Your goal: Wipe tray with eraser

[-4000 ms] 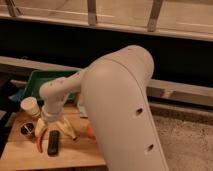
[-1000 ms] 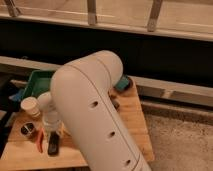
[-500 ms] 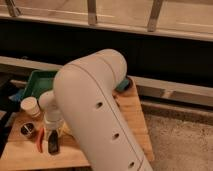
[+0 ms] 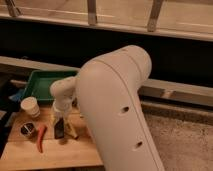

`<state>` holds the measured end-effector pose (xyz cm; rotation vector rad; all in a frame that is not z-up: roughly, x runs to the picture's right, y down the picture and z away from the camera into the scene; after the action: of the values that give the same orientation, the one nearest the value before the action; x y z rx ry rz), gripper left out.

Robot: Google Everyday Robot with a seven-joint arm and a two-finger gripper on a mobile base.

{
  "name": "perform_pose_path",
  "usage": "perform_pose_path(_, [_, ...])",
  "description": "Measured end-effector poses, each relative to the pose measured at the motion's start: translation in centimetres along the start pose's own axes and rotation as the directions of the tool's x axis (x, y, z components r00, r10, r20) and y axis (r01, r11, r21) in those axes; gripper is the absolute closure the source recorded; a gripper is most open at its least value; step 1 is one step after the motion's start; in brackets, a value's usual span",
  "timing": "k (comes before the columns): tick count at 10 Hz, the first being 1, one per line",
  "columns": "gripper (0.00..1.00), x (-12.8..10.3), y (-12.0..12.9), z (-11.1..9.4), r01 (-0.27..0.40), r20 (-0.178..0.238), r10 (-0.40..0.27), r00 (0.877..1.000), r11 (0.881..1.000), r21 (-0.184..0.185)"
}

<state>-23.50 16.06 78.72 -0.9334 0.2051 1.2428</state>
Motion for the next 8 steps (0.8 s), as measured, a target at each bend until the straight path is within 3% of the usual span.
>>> perform_pose_path(2, [1.0,-2.5,-1.8,-2.8,-0.002,0.076,0.004,0.997,1.0,-0.031])
perform_pose_path(5, [1.0,-6.7,-3.3,-8.2,0.02,0.197,-0.007,0.98,0.998,-0.064])
perform_pose_path(8, [1.0,-6.8,-3.1,-8.4,0.023,0.201,-0.009,0.98,0.998,-0.066])
